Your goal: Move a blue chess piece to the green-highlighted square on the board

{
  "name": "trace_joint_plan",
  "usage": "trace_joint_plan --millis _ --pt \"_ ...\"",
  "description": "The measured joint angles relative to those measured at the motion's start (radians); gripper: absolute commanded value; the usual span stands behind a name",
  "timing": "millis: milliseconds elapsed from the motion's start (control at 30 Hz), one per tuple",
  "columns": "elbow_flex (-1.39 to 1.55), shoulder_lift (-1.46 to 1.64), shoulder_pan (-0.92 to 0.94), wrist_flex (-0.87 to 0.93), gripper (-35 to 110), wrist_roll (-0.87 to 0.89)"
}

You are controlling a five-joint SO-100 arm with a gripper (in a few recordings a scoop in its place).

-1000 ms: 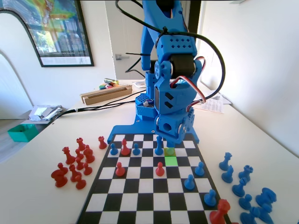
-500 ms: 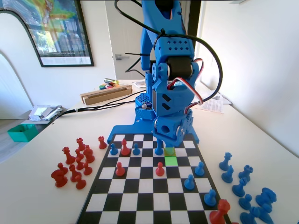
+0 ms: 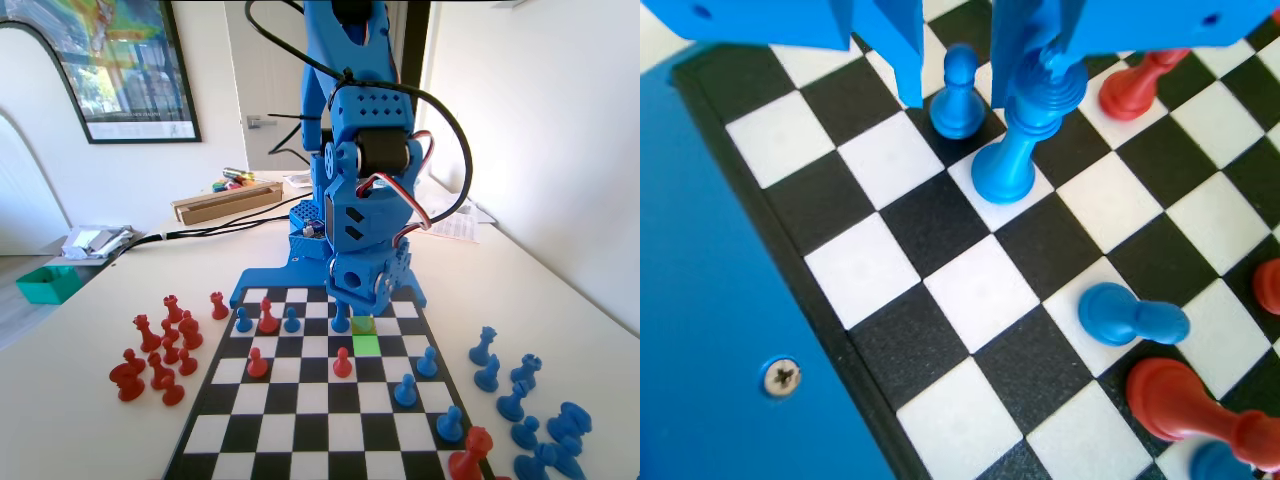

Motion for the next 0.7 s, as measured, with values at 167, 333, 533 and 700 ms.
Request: trace_joint_plan --millis 167,333,533,700 --pt "0.0 0.0 0.0 -0.011 1 0.0" --pt "0.0 0.0 0.0 -0.011 1 0.0" --pt "0.0 0.0 0.002 -0.011 1 0.0" --pt "-0.015 0.0 0.003 0.023 1 0.014"
